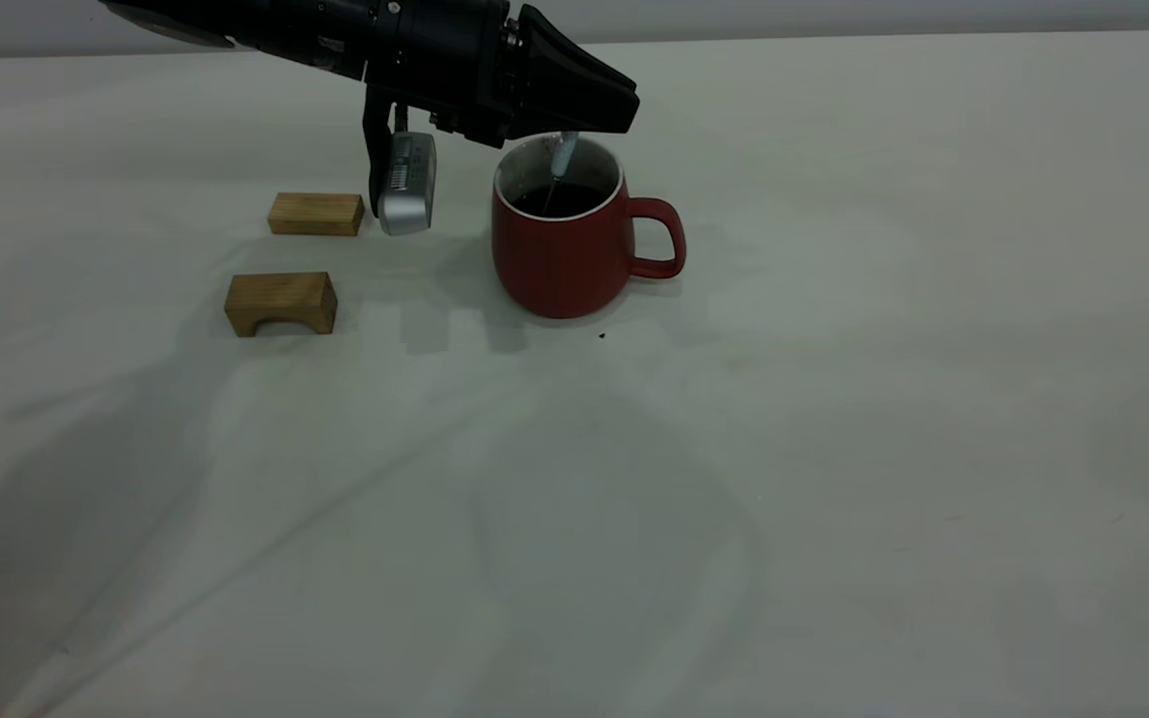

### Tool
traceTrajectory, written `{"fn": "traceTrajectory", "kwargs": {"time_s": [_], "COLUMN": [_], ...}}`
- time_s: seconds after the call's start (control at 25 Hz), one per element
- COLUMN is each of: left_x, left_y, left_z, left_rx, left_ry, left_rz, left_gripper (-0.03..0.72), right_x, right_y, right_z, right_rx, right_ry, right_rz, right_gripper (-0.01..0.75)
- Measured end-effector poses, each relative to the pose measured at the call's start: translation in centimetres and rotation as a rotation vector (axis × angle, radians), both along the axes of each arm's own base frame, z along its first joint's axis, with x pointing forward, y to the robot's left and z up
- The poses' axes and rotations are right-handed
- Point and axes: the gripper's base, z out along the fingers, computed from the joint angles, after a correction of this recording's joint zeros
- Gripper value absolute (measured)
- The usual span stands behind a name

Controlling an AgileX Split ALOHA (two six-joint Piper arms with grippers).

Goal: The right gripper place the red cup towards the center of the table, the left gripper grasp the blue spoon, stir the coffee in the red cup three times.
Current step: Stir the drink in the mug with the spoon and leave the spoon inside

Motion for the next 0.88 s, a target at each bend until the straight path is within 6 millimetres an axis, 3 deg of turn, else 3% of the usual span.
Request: {"fn": "traceTrajectory", "kwargs": {"time_s": [0.2, 0.4, 0.48, 0.6, 0.88], "left_x": [-0.4, -0.8, -0.8, -0.8, -1.9], "left_y": [0.0, 0.3, 0.4, 0.6, 1.6], "left_z": [0.1, 0.6, 1.8, 3.6, 9.3], "left_rx": [-0.007, 0.069, 0.093, 0.128, 0.24], "left_ry": [0.003, -0.087, -0.154, -0.258, -0.639], "left_rz": [-0.049, -0.155, -0.191, -0.256, -0.59], "left_gripper": [0.172, 0.399, 0.492, 0.575, 0.567], "right_x": [0.0, 0.0, 0.0, 0.0, 0.0], "right_y": [0.0, 0.0, 0.0, 0.0, 0.0], "right_z": [0.0, 0.0, 0.0, 0.0, 0.0], "right_rx": [0.0, 0.0, 0.0, 0.0, 0.0], "right_ry": [0.0, 0.0, 0.0, 0.0, 0.0], "right_rz": [0.0, 0.0, 0.0, 0.0, 0.0], "right_gripper": [0.439, 0.439, 0.439, 0.439, 0.439]}}
